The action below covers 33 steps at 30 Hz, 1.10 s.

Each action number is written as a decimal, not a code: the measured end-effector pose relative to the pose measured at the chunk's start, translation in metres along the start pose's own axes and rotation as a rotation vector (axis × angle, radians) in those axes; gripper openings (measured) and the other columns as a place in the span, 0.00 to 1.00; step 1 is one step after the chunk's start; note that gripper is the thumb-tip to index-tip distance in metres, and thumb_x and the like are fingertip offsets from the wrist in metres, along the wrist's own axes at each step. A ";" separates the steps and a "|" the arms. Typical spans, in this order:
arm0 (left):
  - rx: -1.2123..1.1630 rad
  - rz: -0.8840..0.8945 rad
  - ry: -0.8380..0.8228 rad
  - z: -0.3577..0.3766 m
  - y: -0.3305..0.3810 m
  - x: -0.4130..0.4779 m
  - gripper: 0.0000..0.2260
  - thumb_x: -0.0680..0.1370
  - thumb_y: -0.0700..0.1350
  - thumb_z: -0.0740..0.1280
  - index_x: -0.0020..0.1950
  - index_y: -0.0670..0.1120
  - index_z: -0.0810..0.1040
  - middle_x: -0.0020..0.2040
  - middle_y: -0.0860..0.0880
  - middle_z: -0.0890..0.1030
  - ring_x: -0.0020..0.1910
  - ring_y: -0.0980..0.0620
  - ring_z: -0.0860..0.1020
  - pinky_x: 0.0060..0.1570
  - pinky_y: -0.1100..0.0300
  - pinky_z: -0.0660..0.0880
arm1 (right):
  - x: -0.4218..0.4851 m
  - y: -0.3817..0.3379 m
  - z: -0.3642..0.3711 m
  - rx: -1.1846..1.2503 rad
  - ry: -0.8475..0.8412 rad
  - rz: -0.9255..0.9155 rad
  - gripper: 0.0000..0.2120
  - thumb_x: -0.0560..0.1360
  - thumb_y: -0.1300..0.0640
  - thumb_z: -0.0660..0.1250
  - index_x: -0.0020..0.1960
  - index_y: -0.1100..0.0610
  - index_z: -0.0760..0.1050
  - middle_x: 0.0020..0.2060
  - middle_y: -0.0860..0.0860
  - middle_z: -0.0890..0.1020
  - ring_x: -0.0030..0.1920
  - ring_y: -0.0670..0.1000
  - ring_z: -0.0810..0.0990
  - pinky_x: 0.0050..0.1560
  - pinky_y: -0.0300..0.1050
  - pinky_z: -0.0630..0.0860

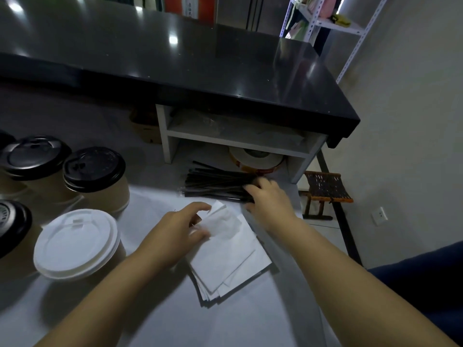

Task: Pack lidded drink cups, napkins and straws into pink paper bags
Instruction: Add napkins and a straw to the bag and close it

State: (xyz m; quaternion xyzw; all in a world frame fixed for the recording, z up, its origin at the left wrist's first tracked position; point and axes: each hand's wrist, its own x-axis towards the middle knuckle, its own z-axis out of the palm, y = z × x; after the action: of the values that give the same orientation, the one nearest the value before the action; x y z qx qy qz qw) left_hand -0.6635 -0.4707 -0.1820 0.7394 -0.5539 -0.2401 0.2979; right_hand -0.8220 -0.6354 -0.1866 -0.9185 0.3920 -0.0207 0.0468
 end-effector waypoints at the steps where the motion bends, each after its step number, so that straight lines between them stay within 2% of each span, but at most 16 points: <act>1: -0.002 0.000 0.001 0.001 0.000 0.000 0.20 0.71 0.49 0.71 0.61 0.59 0.70 0.39 0.59 0.75 0.38 0.62 0.73 0.38 0.71 0.65 | 0.002 0.000 0.001 -0.051 -0.015 -0.011 0.20 0.77 0.53 0.62 0.68 0.53 0.69 0.63 0.54 0.70 0.63 0.58 0.65 0.57 0.50 0.67; 4: -0.014 -0.006 0.011 0.001 -0.003 0.000 0.20 0.71 0.48 0.72 0.61 0.58 0.71 0.39 0.57 0.76 0.38 0.61 0.73 0.39 0.69 0.66 | 0.002 0.000 0.005 -0.123 0.045 -0.072 0.13 0.77 0.54 0.62 0.60 0.55 0.75 0.58 0.53 0.73 0.60 0.57 0.66 0.52 0.49 0.65; 7: -0.025 -0.017 0.020 0.000 -0.004 -0.001 0.20 0.71 0.47 0.72 0.60 0.58 0.71 0.38 0.59 0.75 0.38 0.63 0.73 0.38 0.70 0.66 | -0.003 0.000 0.009 -0.134 0.037 -0.107 0.09 0.77 0.57 0.62 0.56 0.56 0.76 0.54 0.52 0.75 0.56 0.55 0.69 0.48 0.47 0.61; 12: -0.005 -0.019 0.019 0.001 -0.003 -0.003 0.21 0.71 0.48 0.71 0.62 0.57 0.70 0.38 0.59 0.74 0.38 0.61 0.72 0.39 0.68 0.66 | -0.009 0.001 0.008 -0.091 -0.020 -0.119 0.10 0.79 0.57 0.60 0.59 0.56 0.73 0.53 0.53 0.76 0.55 0.55 0.72 0.47 0.46 0.64; 16: 0.021 -0.048 0.022 0.000 -0.004 -0.005 0.23 0.71 0.49 0.71 0.65 0.53 0.70 0.41 0.57 0.75 0.43 0.56 0.73 0.42 0.65 0.65 | -0.013 -0.001 0.008 -0.166 -0.062 -0.128 0.10 0.77 0.63 0.60 0.58 0.58 0.72 0.53 0.54 0.75 0.53 0.56 0.71 0.44 0.45 0.63; 18: 0.034 -0.055 0.022 -0.002 -0.004 -0.006 0.20 0.71 0.49 0.72 0.61 0.52 0.74 0.41 0.56 0.76 0.43 0.54 0.74 0.43 0.64 0.66 | -0.017 -0.003 0.006 -0.204 -0.095 -0.101 0.12 0.76 0.66 0.59 0.58 0.60 0.70 0.55 0.56 0.73 0.55 0.57 0.70 0.45 0.46 0.63; 20: 0.023 -0.058 0.015 -0.003 -0.003 -0.007 0.13 0.70 0.48 0.73 0.53 0.52 0.77 0.40 0.55 0.78 0.43 0.54 0.76 0.42 0.63 0.69 | -0.022 -0.005 0.004 -0.263 -0.134 -0.060 0.14 0.74 0.67 0.59 0.59 0.60 0.68 0.57 0.57 0.71 0.57 0.58 0.69 0.47 0.48 0.64; 22: 0.004 -0.046 0.016 -0.005 -0.002 -0.009 0.09 0.69 0.46 0.73 0.44 0.54 0.75 0.37 0.57 0.79 0.39 0.56 0.77 0.38 0.68 0.70 | -0.027 -0.005 -0.001 -0.296 -0.171 -0.009 0.15 0.74 0.67 0.59 0.60 0.61 0.67 0.59 0.58 0.70 0.59 0.59 0.68 0.51 0.50 0.66; 25: -0.002 -0.032 0.012 -0.008 0.002 -0.012 0.10 0.70 0.46 0.73 0.39 0.56 0.72 0.36 0.57 0.79 0.38 0.57 0.76 0.38 0.65 0.71 | -0.034 -0.004 -0.011 -0.205 -0.206 0.063 0.17 0.74 0.67 0.58 0.61 0.60 0.65 0.60 0.58 0.72 0.60 0.59 0.69 0.54 0.52 0.67; 29: -0.011 -0.017 0.030 -0.014 0.011 -0.019 0.07 0.71 0.46 0.71 0.41 0.55 0.74 0.41 0.54 0.80 0.41 0.56 0.77 0.43 0.60 0.74 | -0.046 0.002 -0.030 -0.025 -0.079 0.055 0.18 0.73 0.70 0.57 0.60 0.57 0.67 0.55 0.55 0.74 0.52 0.57 0.73 0.43 0.47 0.66; 31: -0.018 0.013 0.062 -0.020 0.018 -0.023 0.06 0.71 0.45 0.71 0.42 0.54 0.76 0.40 0.55 0.81 0.41 0.59 0.78 0.43 0.61 0.75 | -0.048 0.003 -0.043 0.094 -0.018 0.073 0.15 0.76 0.68 0.56 0.61 0.56 0.68 0.54 0.54 0.74 0.48 0.54 0.73 0.42 0.45 0.67; 33: 0.002 0.055 0.098 -0.031 0.027 -0.028 0.07 0.71 0.46 0.71 0.40 0.56 0.75 0.39 0.58 0.80 0.40 0.61 0.77 0.40 0.66 0.73 | -0.049 0.000 -0.057 0.185 0.054 0.076 0.11 0.80 0.61 0.56 0.60 0.55 0.71 0.53 0.52 0.75 0.46 0.50 0.72 0.43 0.43 0.68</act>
State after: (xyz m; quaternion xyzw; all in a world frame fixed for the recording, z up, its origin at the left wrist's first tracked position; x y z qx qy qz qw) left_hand -0.6681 -0.4443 -0.1404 0.7351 -0.5591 -0.1946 0.3304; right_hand -0.8601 -0.6040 -0.1299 -0.8939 0.4240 -0.0798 0.1214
